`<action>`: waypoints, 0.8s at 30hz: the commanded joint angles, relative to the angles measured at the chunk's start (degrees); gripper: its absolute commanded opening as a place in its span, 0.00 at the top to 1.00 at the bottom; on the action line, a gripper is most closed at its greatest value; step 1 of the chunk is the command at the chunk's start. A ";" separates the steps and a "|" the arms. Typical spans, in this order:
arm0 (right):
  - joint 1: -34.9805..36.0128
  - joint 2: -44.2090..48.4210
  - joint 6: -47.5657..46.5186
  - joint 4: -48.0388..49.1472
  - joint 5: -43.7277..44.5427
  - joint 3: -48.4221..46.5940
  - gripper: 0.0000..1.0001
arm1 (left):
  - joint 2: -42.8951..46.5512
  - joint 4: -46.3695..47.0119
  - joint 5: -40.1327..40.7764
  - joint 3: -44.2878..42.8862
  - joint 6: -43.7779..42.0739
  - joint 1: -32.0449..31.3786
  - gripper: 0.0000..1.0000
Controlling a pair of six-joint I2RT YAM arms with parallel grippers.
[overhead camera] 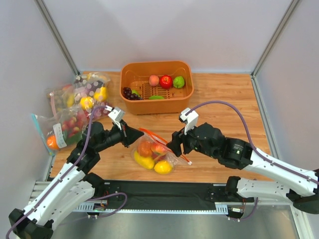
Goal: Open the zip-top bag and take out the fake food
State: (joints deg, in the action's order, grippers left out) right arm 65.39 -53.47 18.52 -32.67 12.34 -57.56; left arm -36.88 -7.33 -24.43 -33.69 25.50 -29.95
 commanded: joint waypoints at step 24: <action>-5.00 -8.58 3.18 19.92 -11.46 10.98 0.82 | 0.32 1.37 -3.45 -0.75 -1.32 0.25 0.88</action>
State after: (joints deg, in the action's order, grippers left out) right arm 60.51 -61.12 20.23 -16.21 2.15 -46.54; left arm -35.94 -5.48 -28.71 -32.91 25.08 -29.95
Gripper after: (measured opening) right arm 0.280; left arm 0.063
